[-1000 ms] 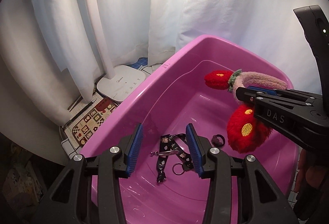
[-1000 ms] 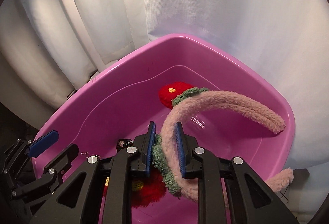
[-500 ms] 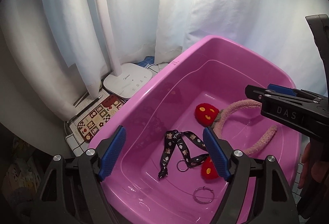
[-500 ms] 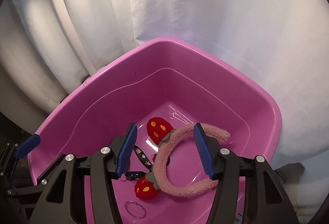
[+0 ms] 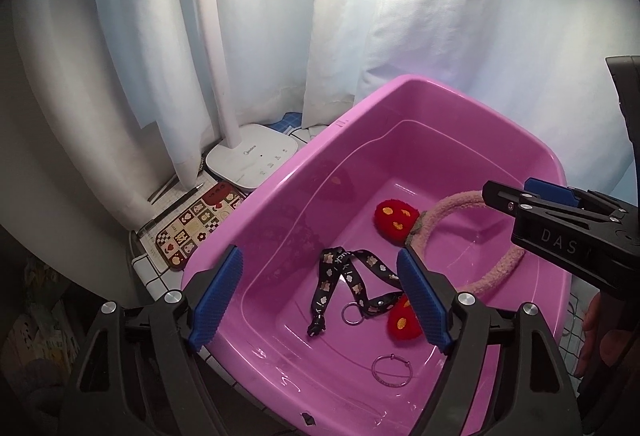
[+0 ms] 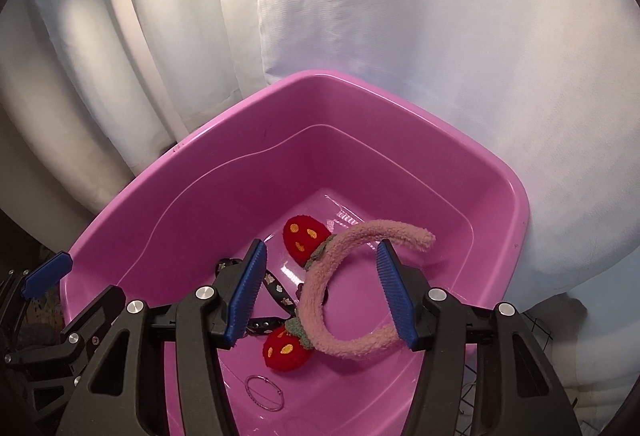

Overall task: Organize jewelry
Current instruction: 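Carry the bangle and headband into the pink tub and release both, then withdraw both tools from the tub back over the table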

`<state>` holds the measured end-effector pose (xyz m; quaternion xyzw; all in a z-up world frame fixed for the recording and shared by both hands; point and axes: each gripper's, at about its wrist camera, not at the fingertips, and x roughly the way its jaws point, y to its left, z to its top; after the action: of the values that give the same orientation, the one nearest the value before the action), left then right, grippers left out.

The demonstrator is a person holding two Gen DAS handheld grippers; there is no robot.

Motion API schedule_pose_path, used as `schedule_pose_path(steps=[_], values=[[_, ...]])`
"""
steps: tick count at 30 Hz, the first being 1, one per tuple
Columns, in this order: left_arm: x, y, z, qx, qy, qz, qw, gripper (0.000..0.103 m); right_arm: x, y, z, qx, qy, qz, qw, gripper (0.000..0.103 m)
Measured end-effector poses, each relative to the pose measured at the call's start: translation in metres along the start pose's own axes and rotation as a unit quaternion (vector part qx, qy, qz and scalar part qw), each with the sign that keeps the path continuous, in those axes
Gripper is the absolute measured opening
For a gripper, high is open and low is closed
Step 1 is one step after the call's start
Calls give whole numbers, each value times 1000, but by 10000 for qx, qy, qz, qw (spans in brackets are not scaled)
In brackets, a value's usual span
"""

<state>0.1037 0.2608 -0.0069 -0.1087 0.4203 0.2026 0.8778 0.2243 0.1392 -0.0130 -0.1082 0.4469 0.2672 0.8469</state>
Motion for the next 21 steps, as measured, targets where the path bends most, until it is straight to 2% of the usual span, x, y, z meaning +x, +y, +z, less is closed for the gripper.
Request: schedule_pose_path(steps=[8, 21], values=[[-17, 3, -9, -13, -103, -102, 9999, 81, -20, -3, -18, 107, -80, -121, 9998, 55], [-55, -2, -26, 200, -416, -209, 9987, 84, -75, -5, -54, 133, -473, -412, 9979, 57]])
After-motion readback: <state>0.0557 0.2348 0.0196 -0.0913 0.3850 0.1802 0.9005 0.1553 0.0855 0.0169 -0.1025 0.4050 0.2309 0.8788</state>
